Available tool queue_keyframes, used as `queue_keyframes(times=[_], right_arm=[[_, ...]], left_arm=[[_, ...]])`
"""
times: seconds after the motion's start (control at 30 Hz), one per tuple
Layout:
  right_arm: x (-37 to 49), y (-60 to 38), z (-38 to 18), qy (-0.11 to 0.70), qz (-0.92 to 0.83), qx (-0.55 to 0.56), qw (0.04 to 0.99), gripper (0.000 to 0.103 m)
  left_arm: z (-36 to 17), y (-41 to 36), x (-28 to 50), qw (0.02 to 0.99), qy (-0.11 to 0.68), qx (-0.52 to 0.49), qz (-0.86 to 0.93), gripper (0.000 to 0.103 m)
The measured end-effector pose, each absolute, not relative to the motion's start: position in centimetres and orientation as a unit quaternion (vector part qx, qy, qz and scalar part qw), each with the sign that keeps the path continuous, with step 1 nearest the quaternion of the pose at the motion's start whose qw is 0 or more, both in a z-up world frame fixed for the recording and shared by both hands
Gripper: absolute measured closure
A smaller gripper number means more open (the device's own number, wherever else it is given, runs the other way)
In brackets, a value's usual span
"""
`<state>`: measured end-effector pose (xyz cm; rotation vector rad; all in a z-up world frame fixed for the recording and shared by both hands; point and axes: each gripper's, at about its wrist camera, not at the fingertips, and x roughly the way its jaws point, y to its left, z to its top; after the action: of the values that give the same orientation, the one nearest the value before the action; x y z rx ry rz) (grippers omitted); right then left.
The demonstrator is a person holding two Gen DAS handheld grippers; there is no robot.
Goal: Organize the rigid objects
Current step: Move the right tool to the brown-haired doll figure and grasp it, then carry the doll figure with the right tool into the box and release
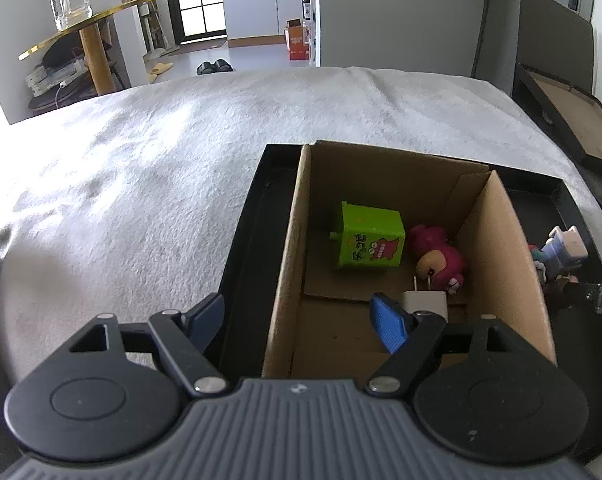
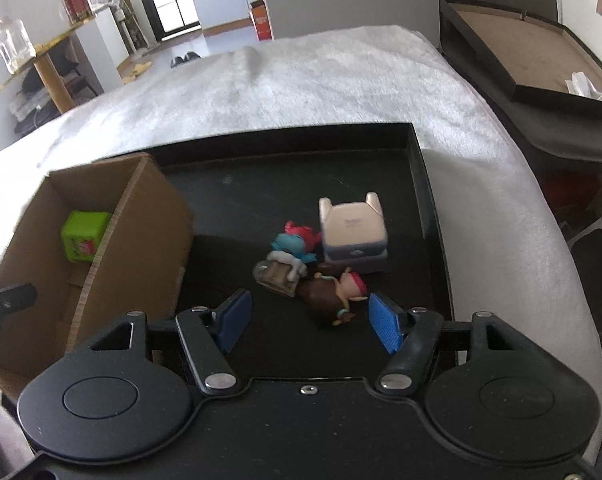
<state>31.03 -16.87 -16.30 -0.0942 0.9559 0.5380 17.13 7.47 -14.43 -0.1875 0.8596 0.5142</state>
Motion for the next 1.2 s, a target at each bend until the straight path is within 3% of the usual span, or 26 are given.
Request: queue_keyframes(times=[0.53, 0.77, 1.2], right_arm=[[32.7, -15.7, -19.3, 0.46, 0.257, -0.085, 0.846, 0.041], [32.6, -15.3, -19.3, 0.455, 0.258, -0.097, 0.847, 0.059], [30.3, -16.1, -17.3, 0.455, 0.26, -0.1, 0.846, 0.059]], left_arm=[[-15.2, 7.8, 17.7, 0.866, 0.422, -0.09, 0.255, 0.024], [-15.2, 7.8, 17.8, 0.866, 0.422, -0.092, 0.253, 0.024], [-15.2, 7.6, 17.3, 0.868, 0.421, -0.092, 0.245, 0.024]])
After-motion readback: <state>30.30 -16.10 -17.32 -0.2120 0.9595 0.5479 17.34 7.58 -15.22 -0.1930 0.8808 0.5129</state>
